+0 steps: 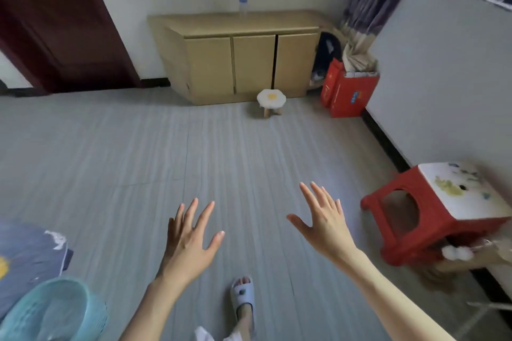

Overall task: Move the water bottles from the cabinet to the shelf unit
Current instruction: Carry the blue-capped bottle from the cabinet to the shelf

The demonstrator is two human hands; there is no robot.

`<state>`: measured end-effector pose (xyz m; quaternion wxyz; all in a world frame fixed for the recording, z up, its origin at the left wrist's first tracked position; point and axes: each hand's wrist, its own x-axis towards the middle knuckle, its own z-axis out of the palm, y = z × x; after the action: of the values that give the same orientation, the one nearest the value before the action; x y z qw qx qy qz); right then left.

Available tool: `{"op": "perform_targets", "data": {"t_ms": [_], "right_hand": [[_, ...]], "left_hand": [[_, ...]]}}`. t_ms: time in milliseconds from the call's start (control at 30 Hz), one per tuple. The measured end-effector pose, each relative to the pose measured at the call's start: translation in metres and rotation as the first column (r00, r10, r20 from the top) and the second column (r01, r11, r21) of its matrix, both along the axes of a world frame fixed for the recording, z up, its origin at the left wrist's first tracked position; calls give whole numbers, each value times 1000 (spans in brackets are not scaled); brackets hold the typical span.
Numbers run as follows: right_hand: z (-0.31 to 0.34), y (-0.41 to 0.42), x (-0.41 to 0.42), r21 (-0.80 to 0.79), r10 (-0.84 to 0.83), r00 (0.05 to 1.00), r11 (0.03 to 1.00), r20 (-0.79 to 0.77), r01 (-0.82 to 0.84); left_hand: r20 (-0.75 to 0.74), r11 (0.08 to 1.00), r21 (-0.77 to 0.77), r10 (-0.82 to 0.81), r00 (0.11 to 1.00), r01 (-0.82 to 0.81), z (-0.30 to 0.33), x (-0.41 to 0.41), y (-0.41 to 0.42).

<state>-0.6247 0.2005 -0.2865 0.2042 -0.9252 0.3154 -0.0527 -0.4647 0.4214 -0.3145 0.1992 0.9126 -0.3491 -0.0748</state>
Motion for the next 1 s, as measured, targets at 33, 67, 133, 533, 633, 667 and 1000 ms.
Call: {"op": "perform_targets", "data": {"t_ms": [33, 67, 133, 533, 633, 667, 1000], "right_hand": [[-2, -16, 20, -2, 6, 1000, 1000, 0, -6], [-3, -32, 40, -5, 9, 1000, 1000, -1, -9], [-4, -66, 84, -16, 11, 1000, 1000, -17, -12], [29, -256, 312, 8, -60, 997, 998, 56, 60], [25, -298, 368, 1, -26, 999, 1000, 47, 26], [24, -314, 388, -2, -9, 999, 1000, 44, 9], [64, -480, 613, -64, 138, 981, 989, 136, -131]], "left_hand": [[-10, 1000, 1, 6, 1000, -6, -3, 18, -13], [-19, 1000, 1, 9, 1000, -9, -6, 36, -27], [-38, 1000, -2, 12, 999, -12, -9, 78, -56], [42, 996, -36, -77, 996, 79, 25, 321, -248], [30, 998, -36, -58, 998, 60, 22, 368, -289], [23, 998, -29, -55, 998, 55, 21, 386, -305], [104, 989, -144, 44, 994, -28, 67, 585, -472]]}}
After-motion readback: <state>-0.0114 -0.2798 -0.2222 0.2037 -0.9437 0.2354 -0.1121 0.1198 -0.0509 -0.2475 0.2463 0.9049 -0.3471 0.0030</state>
